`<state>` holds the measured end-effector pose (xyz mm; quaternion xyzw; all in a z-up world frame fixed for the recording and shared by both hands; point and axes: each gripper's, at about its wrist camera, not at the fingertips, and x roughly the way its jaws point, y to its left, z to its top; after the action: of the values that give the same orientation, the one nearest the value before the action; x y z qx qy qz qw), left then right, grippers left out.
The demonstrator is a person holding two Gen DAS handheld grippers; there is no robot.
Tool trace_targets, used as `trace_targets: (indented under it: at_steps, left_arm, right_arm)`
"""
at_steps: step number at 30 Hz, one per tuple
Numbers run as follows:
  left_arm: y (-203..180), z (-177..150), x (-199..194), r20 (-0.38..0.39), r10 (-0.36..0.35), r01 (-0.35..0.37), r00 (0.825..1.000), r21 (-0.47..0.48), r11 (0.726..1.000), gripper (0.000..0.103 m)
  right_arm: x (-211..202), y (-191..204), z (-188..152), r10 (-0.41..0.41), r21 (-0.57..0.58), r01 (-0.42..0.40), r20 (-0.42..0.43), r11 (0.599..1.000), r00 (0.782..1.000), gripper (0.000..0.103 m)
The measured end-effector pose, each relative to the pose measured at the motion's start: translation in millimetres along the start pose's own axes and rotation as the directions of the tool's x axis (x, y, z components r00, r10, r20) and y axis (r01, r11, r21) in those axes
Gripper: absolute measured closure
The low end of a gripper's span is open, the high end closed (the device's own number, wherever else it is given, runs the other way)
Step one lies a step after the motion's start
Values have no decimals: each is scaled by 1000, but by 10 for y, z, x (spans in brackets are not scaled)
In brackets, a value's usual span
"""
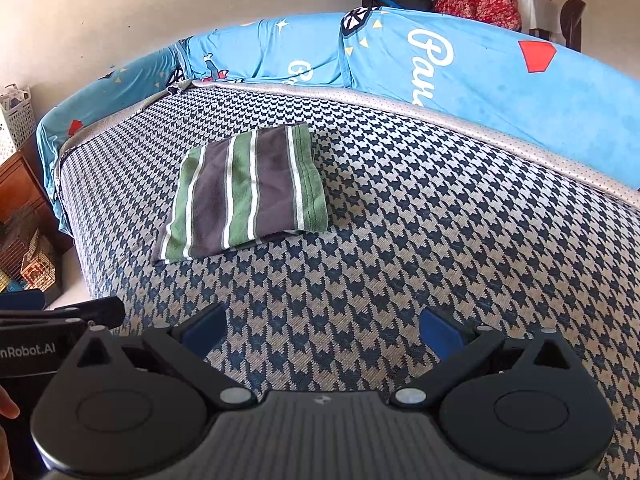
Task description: Fold clothes
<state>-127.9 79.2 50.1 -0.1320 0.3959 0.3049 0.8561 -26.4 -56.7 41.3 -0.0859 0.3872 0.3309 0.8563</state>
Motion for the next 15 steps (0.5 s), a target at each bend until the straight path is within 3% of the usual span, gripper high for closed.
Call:
trace_targets:
  at_steps: [15]
  left_arm:
    - [27,-15,-44,-6,-23,22,1000,-29,999,0]
  right_arm:
    - [-60,-81,38,6,18,-7,34,1000,999,0]
